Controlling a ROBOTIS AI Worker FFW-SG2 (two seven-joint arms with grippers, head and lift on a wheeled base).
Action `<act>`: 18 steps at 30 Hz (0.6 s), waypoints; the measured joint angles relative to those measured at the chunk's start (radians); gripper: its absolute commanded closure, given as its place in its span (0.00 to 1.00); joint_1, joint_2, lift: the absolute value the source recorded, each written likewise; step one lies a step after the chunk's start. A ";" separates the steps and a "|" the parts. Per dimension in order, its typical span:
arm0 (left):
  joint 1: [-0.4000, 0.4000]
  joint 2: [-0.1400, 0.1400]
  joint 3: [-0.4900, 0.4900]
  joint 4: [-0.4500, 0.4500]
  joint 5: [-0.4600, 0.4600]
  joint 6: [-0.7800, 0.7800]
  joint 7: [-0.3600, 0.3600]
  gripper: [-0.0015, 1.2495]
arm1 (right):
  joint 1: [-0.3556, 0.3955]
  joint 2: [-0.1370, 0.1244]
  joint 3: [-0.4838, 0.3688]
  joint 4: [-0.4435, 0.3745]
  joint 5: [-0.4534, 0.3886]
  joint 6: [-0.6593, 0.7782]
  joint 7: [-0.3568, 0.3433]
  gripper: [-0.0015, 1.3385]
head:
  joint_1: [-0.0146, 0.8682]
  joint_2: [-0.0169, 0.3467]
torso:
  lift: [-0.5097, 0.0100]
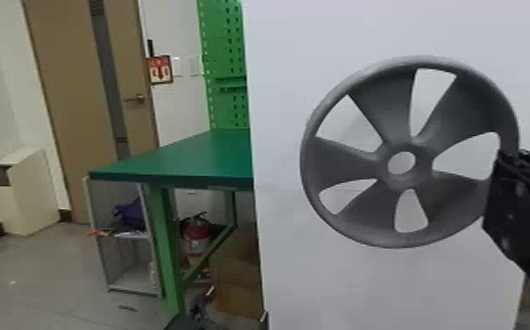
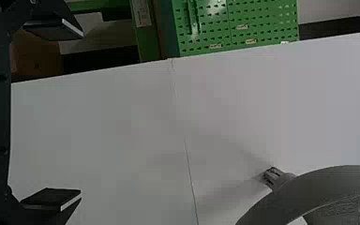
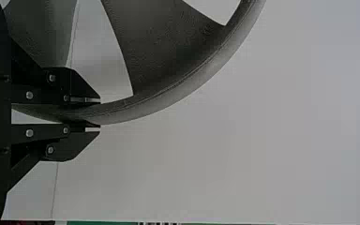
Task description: Hold the wheel and insert it
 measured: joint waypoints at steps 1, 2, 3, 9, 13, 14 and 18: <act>0.000 0.000 0.000 0.000 -0.001 0.001 -0.001 0.08 | -0.010 0.000 0.003 -0.002 0.002 0.016 0.000 0.91 | 0.33 0.90 | 0.05; 0.000 0.000 -0.001 0.000 -0.002 0.001 -0.002 0.08 | -0.018 0.000 0.006 -0.003 0.003 0.029 0.000 0.91 | 0.33 0.90 | 0.05; 0.000 0.000 -0.001 0.000 -0.003 0.002 -0.002 0.08 | -0.026 0.000 0.009 -0.005 0.005 0.044 0.000 0.91 | 0.33 0.90 | 0.05; 0.000 0.001 -0.003 0.000 -0.007 0.003 -0.003 0.08 | -0.063 0.000 0.026 -0.014 0.024 0.107 0.000 0.91 | 0.33 0.90 | 0.05; 0.000 0.002 -0.003 0.000 -0.007 0.004 -0.003 0.08 | -0.083 0.000 0.040 -0.017 0.047 0.134 -0.005 0.91 | 0.33 0.90 | 0.05; 0.000 0.002 -0.003 0.000 -0.007 0.004 -0.003 0.08 | -0.087 0.000 0.044 -0.018 0.051 0.139 -0.011 0.91 | 0.33 0.90 | 0.05; 0.000 0.005 -0.006 0.000 -0.007 0.005 -0.003 0.08 | -0.103 0.000 0.058 -0.024 0.058 0.157 -0.056 0.91 | 0.33 0.90 | 0.05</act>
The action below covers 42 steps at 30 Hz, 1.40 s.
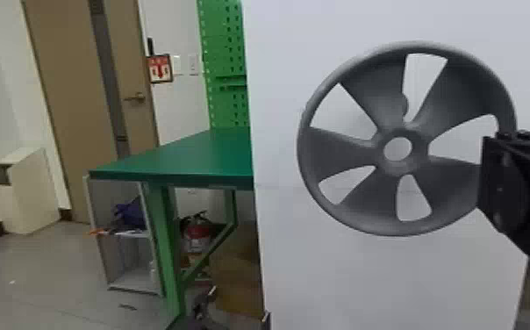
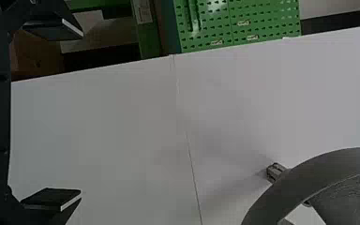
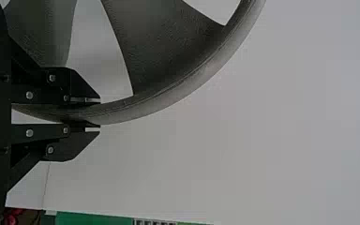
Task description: Hold the wheel and insert it
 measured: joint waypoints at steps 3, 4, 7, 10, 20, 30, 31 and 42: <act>0.000 0.003 -0.004 0.001 0.000 0.002 0.000 0.08 | -0.013 0.000 0.010 -0.006 -0.001 0.015 -0.031 0.91 | 0.33 0.90 | 0.05; -0.001 0.004 -0.005 0.002 0.000 0.003 0.000 0.08 | -0.017 0.000 0.013 -0.008 -0.002 0.020 -0.041 0.91 | 0.33 0.90 | 0.05; -0.003 0.006 -0.009 0.005 0.000 0.004 0.000 0.08 | -0.031 0.000 0.025 -0.016 -0.008 0.037 -0.074 0.91 | 0.33 0.90 | 0.05; -0.005 0.007 -0.013 0.007 0.000 0.004 0.000 0.08 | -0.044 0.000 0.038 -0.023 -0.012 0.048 -0.097 0.91 | 0.33 0.90 | 0.05; -0.009 0.014 -0.022 0.011 0.001 0.004 0.000 0.08 | -0.060 0.000 0.045 -0.032 -0.044 0.064 -0.173 0.91 | 0.33 0.90 | 0.05; -0.009 0.019 -0.026 0.013 0.002 0.004 0.000 0.08 | -0.059 0.000 0.016 -0.033 -0.060 0.070 -0.185 0.91 | 0.34 0.90 | 0.05; -0.009 0.019 -0.027 0.013 0.002 0.005 0.000 0.08 | -0.059 0.000 0.012 -0.033 -0.062 0.071 -0.185 0.91 | 0.34 0.90 | 0.05; -0.014 0.022 -0.037 0.018 0.001 0.006 0.000 0.08 | -0.079 0.000 0.000 -0.022 -0.082 0.071 -0.186 0.91 | 0.34 0.90 | 0.05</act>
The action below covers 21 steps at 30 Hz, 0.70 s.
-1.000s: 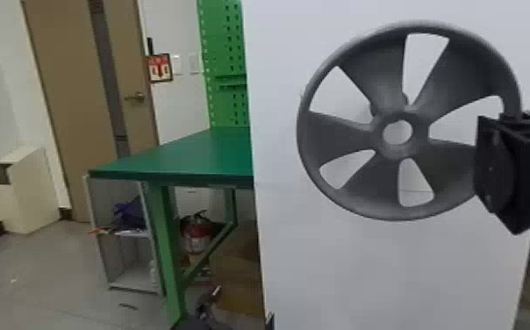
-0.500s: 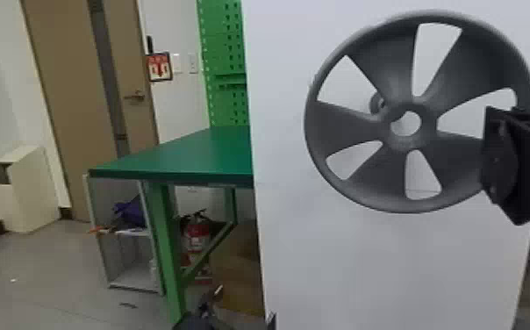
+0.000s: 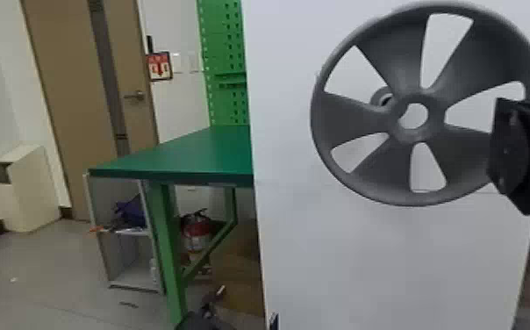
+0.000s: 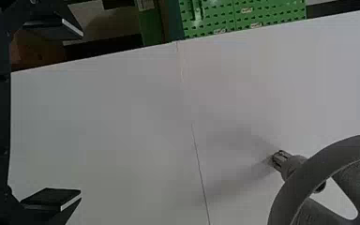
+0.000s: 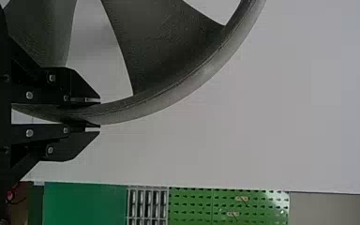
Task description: Hold the wheel and insert it
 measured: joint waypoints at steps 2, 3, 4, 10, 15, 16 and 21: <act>-0.003 0.001 -0.004 0.002 0.000 0.000 0.000 0.08 | -0.003 0.000 -0.001 0.003 -0.003 0.000 0.000 0.91 | 0.34 0.90 | 0.05; -0.004 0.001 -0.005 0.002 0.000 0.000 0.000 0.08 | -0.004 0.000 -0.002 0.004 -0.004 0.000 -0.001 0.91 | 0.34 0.90 | 0.05; -0.005 0.002 -0.006 0.003 0.000 0.000 0.000 0.08 | -0.006 0.000 -0.002 0.006 -0.005 0.000 -0.001 0.91 | 0.34 0.90 | 0.05; -0.007 0.002 -0.009 0.007 -0.001 0.000 0.000 0.08 | -0.017 0.000 0.000 0.016 -0.012 0.000 -0.001 0.91 | 0.34 0.90 | 0.05; -0.007 0.003 -0.013 0.008 -0.001 0.000 0.000 0.08 | -0.026 0.000 0.009 0.027 -0.022 0.001 -0.001 0.91 | 0.34 0.90 | 0.05; -0.007 0.003 -0.013 0.008 -0.001 0.000 0.000 0.08 | -0.028 0.000 0.010 0.028 -0.025 0.003 -0.001 0.91 | 0.34 0.90 | 0.05; -0.007 0.005 -0.015 0.009 -0.001 0.000 0.000 0.08 | -0.044 0.000 0.024 0.037 -0.035 0.026 -0.001 0.91 | 0.34 0.90 | 0.05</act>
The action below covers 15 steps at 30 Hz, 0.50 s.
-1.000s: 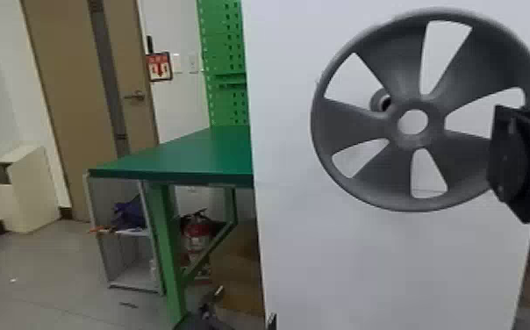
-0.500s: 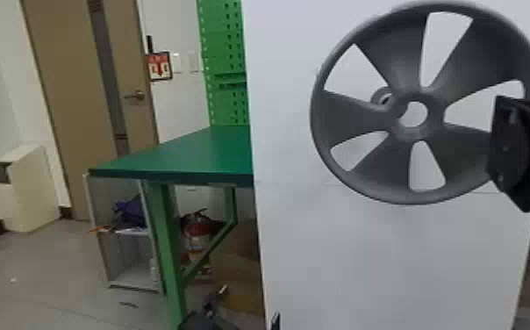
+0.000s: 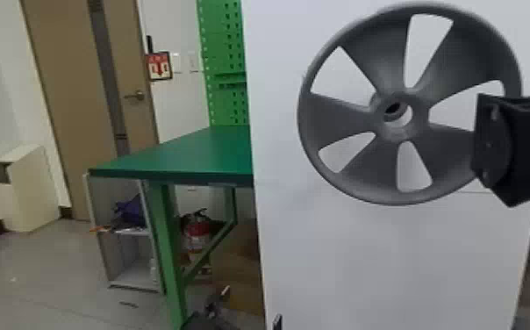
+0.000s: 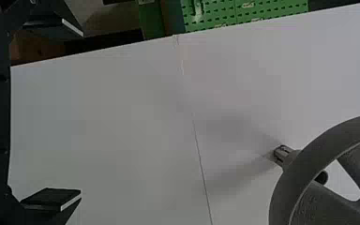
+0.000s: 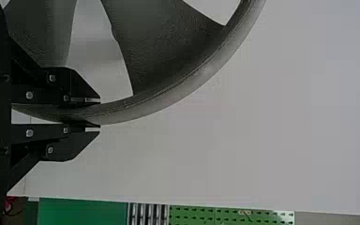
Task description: Hold the wheel and insert it
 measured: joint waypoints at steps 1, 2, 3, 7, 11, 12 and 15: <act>0.000 0.001 0.000 0.000 0.000 0.000 0.000 0.08 | -0.002 0.000 0.003 0.002 -0.002 0.002 0.000 0.91 | 0.34 0.90 | 0.05; 0.000 0.001 -0.001 0.000 0.000 0.000 0.000 0.08 | -0.005 0.000 0.006 0.003 -0.004 0.004 0.000 0.91 | 0.34 0.90 | 0.05; 0.000 0.002 -0.001 0.000 0.000 0.000 0.000 0.08 | -0.007 0.000 0.009 0.003 -0.005 0.005 0.000 0.91 | 0.34 0.90 | 0.05; 0.000 0.002 -0.003 0.001 0.000 0.000 0.000 0.08 | -0.013 0.000 0.015 0.004 -0.006 0.008 0.000 0.91 | 0.34 0.90 | 0.05; 0.000 0.003 -0.004 0.001 0.000 0.000 0.000 0.08 | -0.022 0.000 0.021 0.006 -0.008 0.011 0.000 0.91 | 0.34 0.90 | 0.05; 0.000 0.003 -0.004 0.002 0.000 0.000 0.000 0.08 | -0.023 0.000 0.022 0.007 -0.008 0.012 0.000 0.91 | 0.34 0.90 | 0.05; -0.001 0.004 -0.005 0.002 0.000 0.000 0.000 0.08 | -0.029 0.000 0.026 0.009 -0.009 0.012 0.000 0.91 | 0.34 0.90 | 0.05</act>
